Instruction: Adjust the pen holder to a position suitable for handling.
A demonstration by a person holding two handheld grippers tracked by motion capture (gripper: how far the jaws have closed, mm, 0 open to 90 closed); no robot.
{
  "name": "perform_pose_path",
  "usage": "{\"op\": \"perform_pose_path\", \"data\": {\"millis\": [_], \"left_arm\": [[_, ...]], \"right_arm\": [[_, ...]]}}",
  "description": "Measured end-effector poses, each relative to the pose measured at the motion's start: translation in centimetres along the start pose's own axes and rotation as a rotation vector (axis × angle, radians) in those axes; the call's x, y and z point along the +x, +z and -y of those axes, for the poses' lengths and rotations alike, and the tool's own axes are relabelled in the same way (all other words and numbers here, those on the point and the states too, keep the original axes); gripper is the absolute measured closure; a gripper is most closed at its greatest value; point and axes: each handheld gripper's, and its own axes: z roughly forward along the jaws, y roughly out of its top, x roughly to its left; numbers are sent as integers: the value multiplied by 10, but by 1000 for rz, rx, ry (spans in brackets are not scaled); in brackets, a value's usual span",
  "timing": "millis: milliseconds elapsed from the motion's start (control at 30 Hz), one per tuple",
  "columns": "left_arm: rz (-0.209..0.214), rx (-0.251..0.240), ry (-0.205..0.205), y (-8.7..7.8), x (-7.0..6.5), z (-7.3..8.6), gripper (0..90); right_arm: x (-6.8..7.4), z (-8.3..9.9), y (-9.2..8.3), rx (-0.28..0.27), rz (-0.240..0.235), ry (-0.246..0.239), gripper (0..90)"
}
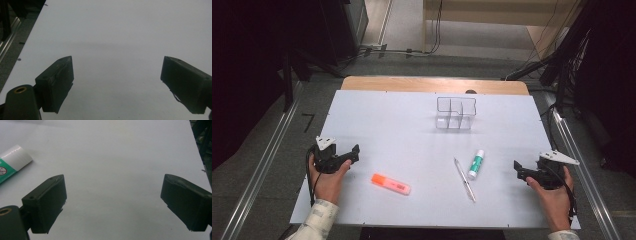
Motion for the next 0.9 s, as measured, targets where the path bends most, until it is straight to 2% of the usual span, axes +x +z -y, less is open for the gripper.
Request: {"op": "perform_pose_path", "data": {"millis": [200, 367, 500, 700, 800, 900], "left_arm": [[19, 3, -26, 0, -1, -2, 124], [17, 13, -13, 2, -7, -5, 124], [13, -8, 14, 5, -21, -14, 130], [21, -8, 25, 16, -36, -24, 198], [52, -3, 9, 28, -48, -35, 250], [76, -1, 21, 36, -61, -44, 320]], "right_arm": [[-2, -4, 0, -15, -4, 10, 71], [2, -10, 3, -23, -20, 1, 86], [5, -17, 11, -12, -29, -5, 130], [13, -31, 25, -7, -38, -12, 140], [20, -39, 32, -8, -46, -19, 147], [29, -49, 38, -14, -53, -33, 165]]}}
